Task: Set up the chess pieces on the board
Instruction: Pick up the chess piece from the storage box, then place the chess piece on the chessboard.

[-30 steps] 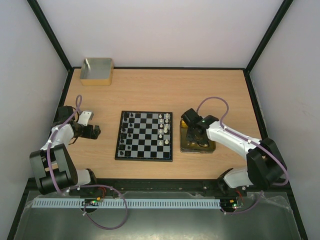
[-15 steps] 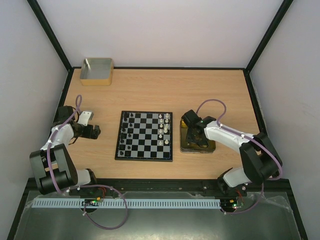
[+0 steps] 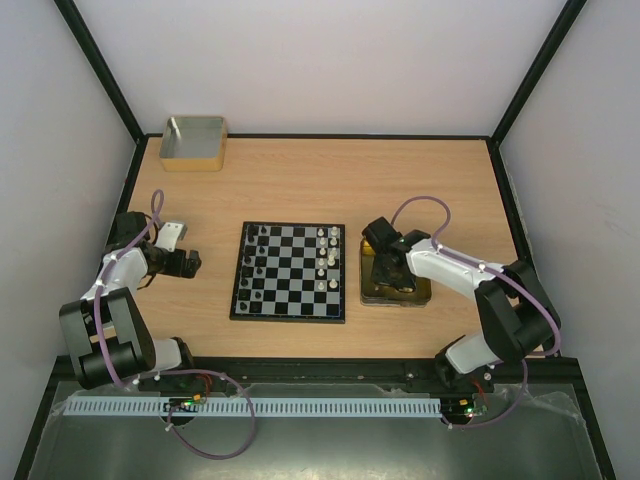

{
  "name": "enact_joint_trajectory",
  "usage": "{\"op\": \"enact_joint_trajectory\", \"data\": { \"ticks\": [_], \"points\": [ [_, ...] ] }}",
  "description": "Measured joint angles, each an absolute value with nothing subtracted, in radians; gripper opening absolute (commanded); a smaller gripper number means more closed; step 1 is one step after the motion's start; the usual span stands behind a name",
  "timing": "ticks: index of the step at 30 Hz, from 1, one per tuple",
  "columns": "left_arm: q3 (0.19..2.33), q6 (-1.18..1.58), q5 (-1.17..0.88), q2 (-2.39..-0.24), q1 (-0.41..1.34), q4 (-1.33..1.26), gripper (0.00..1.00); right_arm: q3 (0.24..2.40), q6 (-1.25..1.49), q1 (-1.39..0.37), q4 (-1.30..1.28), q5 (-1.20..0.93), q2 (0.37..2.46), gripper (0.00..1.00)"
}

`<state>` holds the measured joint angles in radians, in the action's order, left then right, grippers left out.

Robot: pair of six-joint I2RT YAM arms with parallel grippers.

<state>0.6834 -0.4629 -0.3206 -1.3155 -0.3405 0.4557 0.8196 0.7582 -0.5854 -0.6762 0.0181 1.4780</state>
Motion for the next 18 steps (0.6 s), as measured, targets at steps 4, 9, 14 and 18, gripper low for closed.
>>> {"op": "enact_joint_trajectory", "data": {
  "ticks": [4,9,14,18],
  "points": [
    [0.683,-0.463,-0.321,-1.316,-0.340,0.455,0.99,0.853,0.751,-0.585,-0.694,0.031,1.478,0.12],
    [0.683,-0.463,-0.321,-1.316,-0.340,0.454,1.00,0.894,0.744,-0.584,-0.731,0.041,1.476,0.12],
    [0.680,-0.463,-0.321,-1.317,-0.340,0.451,0.99,0.980,0.744,-0.588,-0.789,0.045,1.461,0.12],
    [0.679,-0.463,-0.321,-1.322,-0.340,0.447,0.99,1.088,0.745,-0.614,-0.832,0.053,1.459,0.12]
  ]
}}
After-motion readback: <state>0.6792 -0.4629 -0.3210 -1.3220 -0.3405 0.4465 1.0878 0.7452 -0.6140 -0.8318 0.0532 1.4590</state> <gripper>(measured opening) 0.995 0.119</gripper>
